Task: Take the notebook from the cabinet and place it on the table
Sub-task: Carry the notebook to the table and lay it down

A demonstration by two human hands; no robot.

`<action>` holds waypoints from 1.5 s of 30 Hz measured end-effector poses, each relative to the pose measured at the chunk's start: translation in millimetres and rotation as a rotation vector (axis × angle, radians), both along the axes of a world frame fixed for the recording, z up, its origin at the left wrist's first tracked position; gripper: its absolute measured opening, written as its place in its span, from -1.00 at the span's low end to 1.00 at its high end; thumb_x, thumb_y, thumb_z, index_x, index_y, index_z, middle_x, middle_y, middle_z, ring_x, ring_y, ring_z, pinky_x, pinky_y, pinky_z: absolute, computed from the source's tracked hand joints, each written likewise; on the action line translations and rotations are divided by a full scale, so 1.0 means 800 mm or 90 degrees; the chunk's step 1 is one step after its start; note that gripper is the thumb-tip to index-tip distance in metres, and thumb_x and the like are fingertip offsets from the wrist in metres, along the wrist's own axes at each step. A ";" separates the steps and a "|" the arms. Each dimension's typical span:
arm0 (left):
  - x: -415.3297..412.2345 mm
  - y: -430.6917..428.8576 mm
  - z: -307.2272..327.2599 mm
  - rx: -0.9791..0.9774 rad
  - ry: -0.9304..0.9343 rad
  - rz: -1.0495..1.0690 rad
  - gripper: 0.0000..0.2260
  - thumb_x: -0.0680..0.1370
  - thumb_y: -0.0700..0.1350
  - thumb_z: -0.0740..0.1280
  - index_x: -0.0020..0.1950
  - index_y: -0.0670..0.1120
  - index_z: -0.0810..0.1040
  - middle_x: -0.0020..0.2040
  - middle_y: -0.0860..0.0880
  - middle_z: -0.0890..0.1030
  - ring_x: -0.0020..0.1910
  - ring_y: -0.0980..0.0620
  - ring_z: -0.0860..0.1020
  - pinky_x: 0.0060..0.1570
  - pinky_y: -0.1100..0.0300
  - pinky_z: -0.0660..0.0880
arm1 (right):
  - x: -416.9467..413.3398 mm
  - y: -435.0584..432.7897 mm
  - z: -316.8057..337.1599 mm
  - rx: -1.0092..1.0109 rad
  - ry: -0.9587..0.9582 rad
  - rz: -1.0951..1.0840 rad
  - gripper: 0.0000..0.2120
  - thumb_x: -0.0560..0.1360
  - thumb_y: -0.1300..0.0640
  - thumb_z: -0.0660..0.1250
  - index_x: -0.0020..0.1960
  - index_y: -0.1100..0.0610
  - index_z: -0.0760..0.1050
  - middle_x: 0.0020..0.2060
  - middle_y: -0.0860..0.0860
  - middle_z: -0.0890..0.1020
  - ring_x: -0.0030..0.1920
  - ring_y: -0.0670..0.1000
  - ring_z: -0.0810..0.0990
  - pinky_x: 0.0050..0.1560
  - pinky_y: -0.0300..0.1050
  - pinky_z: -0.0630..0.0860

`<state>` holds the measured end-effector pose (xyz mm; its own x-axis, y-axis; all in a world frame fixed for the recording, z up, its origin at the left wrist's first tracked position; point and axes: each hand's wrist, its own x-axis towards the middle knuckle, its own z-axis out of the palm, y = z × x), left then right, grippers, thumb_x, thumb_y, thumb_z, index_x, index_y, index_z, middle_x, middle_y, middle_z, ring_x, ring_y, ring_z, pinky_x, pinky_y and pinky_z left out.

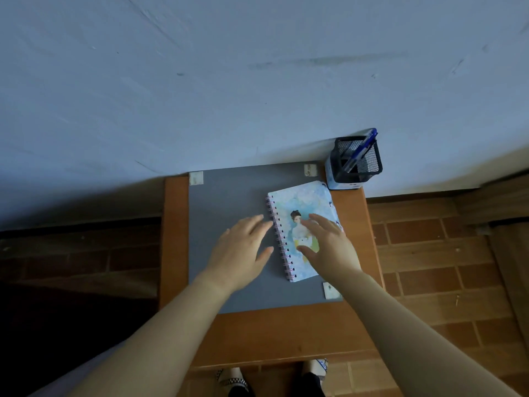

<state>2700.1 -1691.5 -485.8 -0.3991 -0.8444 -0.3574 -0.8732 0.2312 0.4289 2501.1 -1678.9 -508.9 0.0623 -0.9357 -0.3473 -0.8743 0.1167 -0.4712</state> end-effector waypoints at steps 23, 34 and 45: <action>-0.056 -0.013 -0.029 -0.011 -0.114 -0.149 -0.42 0.54 0.08 0.20 0.49 0.04 0.01 0.53 0.04 -0.18 0.50 -0.05 -0.12 0.41 -0.11 0.09 | -0.035 0.002 -0.005 0.051 0.038 0.140 -0.29 0.43 -0.17 0.31 0.45 -0.11 0.04 0.50 -0.15 -0.13 0.49 -0.06 -0.17 0.32 -0.01 0.33; -0.058 0.000 -0.041 0.008 -0.104 -0.182 -0.36 0.53 0.09 0.22 0.50 0.01 -0.04 0.53 0.03 -0.18 0.50 -0.02 -0.17 0.44 0.00 0.12 | -0.044 0.006 -0.005 0.051 0.054 0.200 -0.40 0.49 0.06 0.30 0.44 -0.07 0.10 0.50 -0.16 -0.10 0.48 -0.09 -0.18 0.12 -0.09 0.50; -0.052 -0.033 -0.046 -0.037 -0.112 -0.177 -0.43 0.56 -0.01 0.19 0.49 -0.01 -0.01 0.54 -0.02 -0.12 0.50 -0.08 -0.11 0.43 0.01 0.01 | -0.032 -0.021 -0.016 0.006 0.061 0.178 -0.44 0.51 0.03 0.27 0.44 -0.03 0.12 0.51 -0.12 -0.03 0.49 -0.05 -0.13 0.07 -0.10 0.49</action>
